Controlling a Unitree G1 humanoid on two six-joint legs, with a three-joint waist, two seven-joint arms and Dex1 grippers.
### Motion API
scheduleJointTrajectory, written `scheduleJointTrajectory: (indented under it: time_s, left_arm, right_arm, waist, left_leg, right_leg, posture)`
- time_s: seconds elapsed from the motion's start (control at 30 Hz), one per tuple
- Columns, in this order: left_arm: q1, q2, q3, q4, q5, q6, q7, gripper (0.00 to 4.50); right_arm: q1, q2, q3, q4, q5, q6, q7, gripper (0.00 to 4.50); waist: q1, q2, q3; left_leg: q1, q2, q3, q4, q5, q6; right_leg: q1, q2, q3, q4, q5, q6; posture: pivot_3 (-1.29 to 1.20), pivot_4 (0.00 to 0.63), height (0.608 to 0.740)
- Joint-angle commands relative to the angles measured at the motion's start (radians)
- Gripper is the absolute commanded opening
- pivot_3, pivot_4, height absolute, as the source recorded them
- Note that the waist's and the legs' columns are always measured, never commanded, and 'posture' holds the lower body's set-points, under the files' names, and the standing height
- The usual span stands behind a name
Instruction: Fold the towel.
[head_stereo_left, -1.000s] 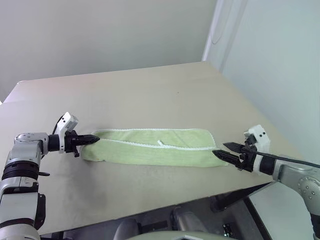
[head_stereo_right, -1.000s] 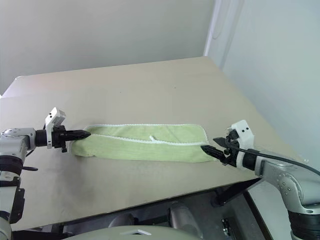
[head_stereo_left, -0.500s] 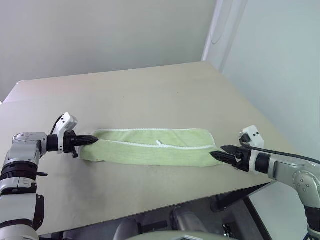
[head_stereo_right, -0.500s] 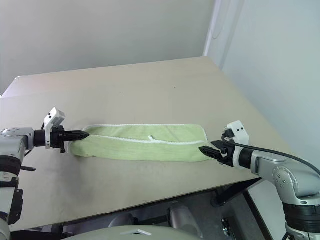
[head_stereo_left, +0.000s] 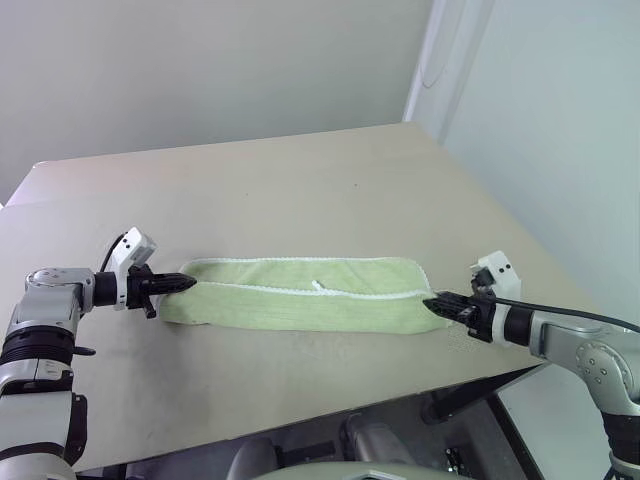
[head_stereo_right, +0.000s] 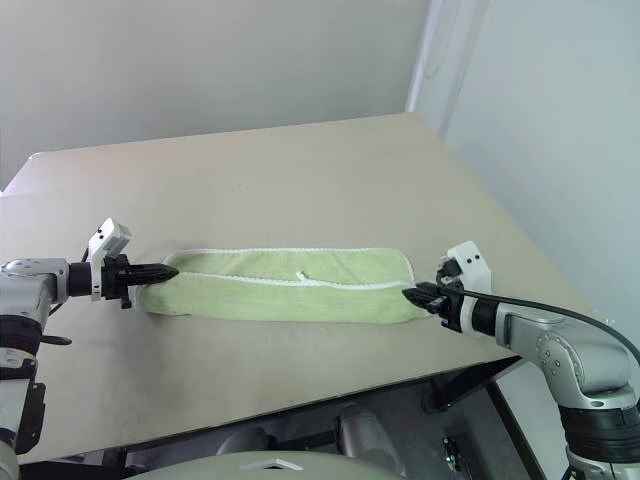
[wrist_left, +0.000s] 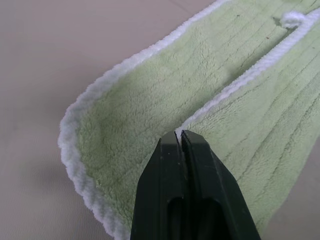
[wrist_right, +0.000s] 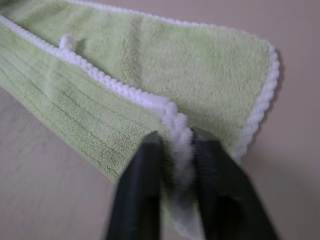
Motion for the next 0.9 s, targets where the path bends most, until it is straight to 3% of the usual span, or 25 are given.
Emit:
scheduleJointTrajectory:
  time_s: [0.03, 0.23, 0.47, 0.6, 0.8, 0.9]
  left_arm:
    - [-0.019, 0.013, 0.033, -0.027, -0.024, 0.006, 0.006, 0.0]
    - [-0.093, 0.007, 0.087, 0.006, -0.073, 0.053, 0.046, 0.0]
    - [-0.26, -0.023, 0.191, 0.094, -0.141, 0.087, 0.164, 0.0]
    - [-0.405, -0.085, 0.241, 0.236, -0.122, -0.051, 0.375, 0.0]
    - [-0.582, -0.15, 0.211, 0.446, -0.007, -0.322, 0.709, 0.0]
    - [-0.637, -0.145, 0.186, 0.491, 0.045, -0.388, 0.754, 0.0]
  right_arm:
    - [-0.01, -0.002, -0.036, -0.037, 0.003, -0.035, 0.011, 0.02]
    - [-0.057, 0.021, -0.092, -0.03, 0.013, -0.088, -0.01, 0.02]
    - [-0.229, 0.076, -0.115, 0.073, -0.032, -0.152, -0.1, 0.02]
    - [-0.426, 0.151, -0.088, 0.266, -0.146, -0.274, -0.209, 0.02]
    - [-0.689, 0.197, -0.034, 0.631, -0.321, -0.518, -0.269, 0.02]
    - [-0.774, 0.196, -0.026, 0.751, -0.358, -0.606, -0.259, 0.02]
  waist:
    - [0.001, 0.0, 0.0]
    - [0.001, 0.0, 0.0]
    - [-0.001, 0.0, 0.0]
    - [0.001, 0.0, 0.0]
    - [0.0, 0.0, 0.0]
    - [-0.001, 0.0, 0.0]
  left_leg:
    - [0.0, 0.0, 0.0, 0.0, 0.0, 0.0]
    - [0.0, 0.0, 0.0, 0.0, 0.0, 0.0]
    - [0.0, 0.0, 0.0, 0.0, 0.0, 0.0]
    - [0.0, 0.0, 0.0, 0.001, 0.0, 0.0]
    - [0.0, 0.0, -0.001, 0.0, 0.0, 0.0]
    - [-0.003, -0.001, 0.0, -0.001, 0.0, 0.0]
  right_leg:
    - [0.0, 0.0, 0.0, 0.0, 0.0, 0.0]
    - [0.0, 0.0, 0.0, 0.0, 0.0, 0.0]
    - [0.0, 0.0, 0.0, 0.0, 0.0, 0.0]
    - [0.0, 0.0, 0.0, 0.001, 0.002, 0.003]
    - [0.0, 0.0, 0.0, 0.0, 0.007, 0.001]
    - [-0.002, 0.0, 0.0, -0.001, 0.007, 0.001]
  posture:
    - [0.0, 0.0, 0.74]
    - [0.0, 0.0, 0.74]
    - [0.0, 0.0, 0.74]
    - [0.0, 0.0, 0.74]
    - [0.0, 0.0, 0.74]
    - [0.0, 0.0, 0.74]
